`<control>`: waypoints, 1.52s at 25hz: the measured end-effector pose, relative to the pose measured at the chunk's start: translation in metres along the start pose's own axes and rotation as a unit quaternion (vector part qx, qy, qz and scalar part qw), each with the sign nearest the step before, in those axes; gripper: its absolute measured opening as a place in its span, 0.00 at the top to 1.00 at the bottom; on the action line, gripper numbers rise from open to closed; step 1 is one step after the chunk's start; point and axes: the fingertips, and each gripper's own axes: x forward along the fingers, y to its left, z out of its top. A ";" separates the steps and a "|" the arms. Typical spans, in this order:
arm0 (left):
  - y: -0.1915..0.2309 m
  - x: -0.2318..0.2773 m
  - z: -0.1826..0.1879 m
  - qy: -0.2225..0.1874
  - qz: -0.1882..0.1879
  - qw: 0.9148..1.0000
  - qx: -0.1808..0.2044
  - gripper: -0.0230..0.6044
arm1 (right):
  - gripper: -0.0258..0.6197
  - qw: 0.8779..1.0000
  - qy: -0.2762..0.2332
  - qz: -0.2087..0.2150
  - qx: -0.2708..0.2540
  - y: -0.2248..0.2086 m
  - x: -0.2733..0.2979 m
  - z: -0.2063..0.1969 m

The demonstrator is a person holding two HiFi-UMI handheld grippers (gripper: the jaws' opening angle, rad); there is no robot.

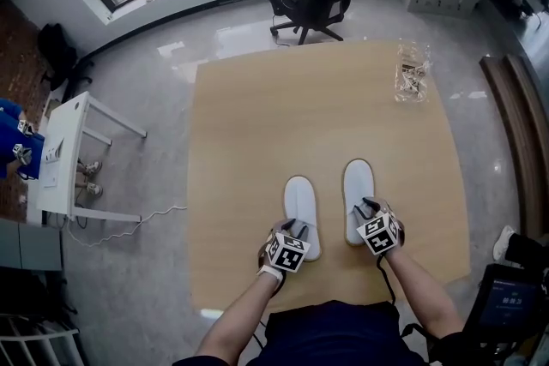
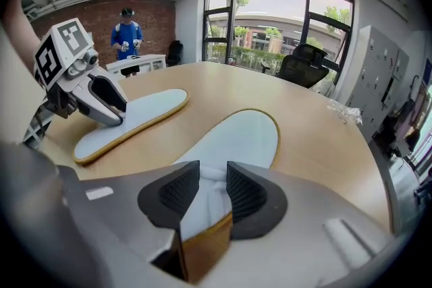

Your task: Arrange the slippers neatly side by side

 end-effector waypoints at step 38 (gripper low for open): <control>-0.066 -0.010 -0.020 0.003 -0.010 1.000 0.010 0.72 | 0.75 1.000 -0.009 0.025 0.011 0.079 -0.030 -0.022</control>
